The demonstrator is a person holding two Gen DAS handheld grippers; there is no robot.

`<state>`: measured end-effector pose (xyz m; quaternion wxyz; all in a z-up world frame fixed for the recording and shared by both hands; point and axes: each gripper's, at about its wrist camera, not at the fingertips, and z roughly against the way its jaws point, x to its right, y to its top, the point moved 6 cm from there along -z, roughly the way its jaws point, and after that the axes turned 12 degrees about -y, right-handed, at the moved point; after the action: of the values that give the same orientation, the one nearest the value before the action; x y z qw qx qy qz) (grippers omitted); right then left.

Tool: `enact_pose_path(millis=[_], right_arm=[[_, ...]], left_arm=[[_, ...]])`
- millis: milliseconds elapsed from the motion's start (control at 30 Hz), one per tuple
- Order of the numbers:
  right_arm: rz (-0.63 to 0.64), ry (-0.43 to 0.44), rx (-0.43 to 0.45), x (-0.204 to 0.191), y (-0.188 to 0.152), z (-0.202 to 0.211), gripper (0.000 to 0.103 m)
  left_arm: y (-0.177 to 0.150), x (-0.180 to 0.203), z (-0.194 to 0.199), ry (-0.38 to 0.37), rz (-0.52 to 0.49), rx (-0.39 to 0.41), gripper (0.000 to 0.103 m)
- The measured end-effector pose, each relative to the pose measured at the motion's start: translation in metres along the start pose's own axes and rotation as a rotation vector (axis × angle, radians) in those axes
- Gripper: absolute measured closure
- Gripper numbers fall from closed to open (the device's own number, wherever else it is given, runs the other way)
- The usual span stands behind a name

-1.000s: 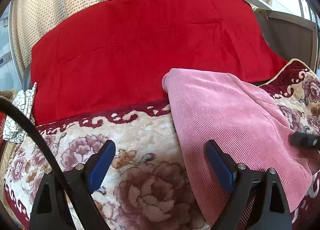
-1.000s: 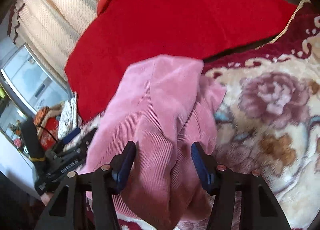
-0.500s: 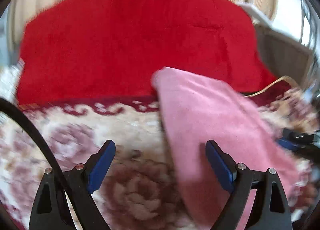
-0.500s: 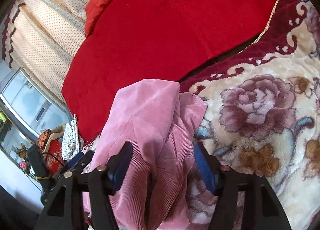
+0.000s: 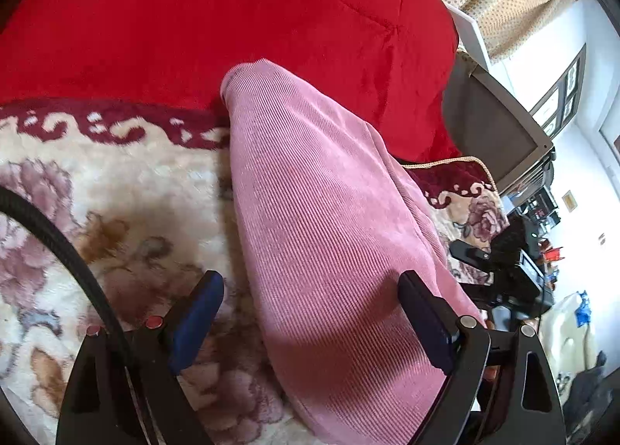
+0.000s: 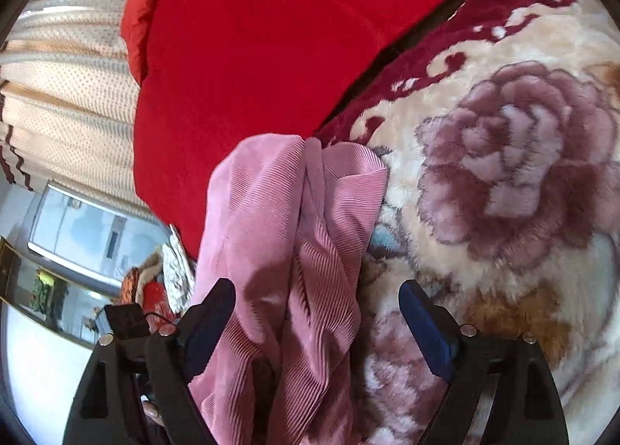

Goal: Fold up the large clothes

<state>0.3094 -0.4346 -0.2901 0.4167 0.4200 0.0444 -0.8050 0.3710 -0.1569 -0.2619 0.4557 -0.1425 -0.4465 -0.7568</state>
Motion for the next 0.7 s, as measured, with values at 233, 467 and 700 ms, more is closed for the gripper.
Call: enact_pose_path(millis=[233, 467, 700], right_arm=[[0.065, 0.053, -0.090, -0.011, 0.007, -0.030, 0.010], [0.157, 0.120, -0.121, -0.036, 0.002, -0.061, 0.006], [0.107, 0.158, -0.088, -0.042, 0.000, -0.066, 0.024]], left_arm=[[-0.002, -0.006, -0.018, -0.094, 0.074, -0.066, 0.011], [-0.005, -0.005, -0.037, -0.191, 0.150, -0.110, 0.011], [0.000, 0.010, -0.042, -0.165, 0.101, -0.071, 0.018]])
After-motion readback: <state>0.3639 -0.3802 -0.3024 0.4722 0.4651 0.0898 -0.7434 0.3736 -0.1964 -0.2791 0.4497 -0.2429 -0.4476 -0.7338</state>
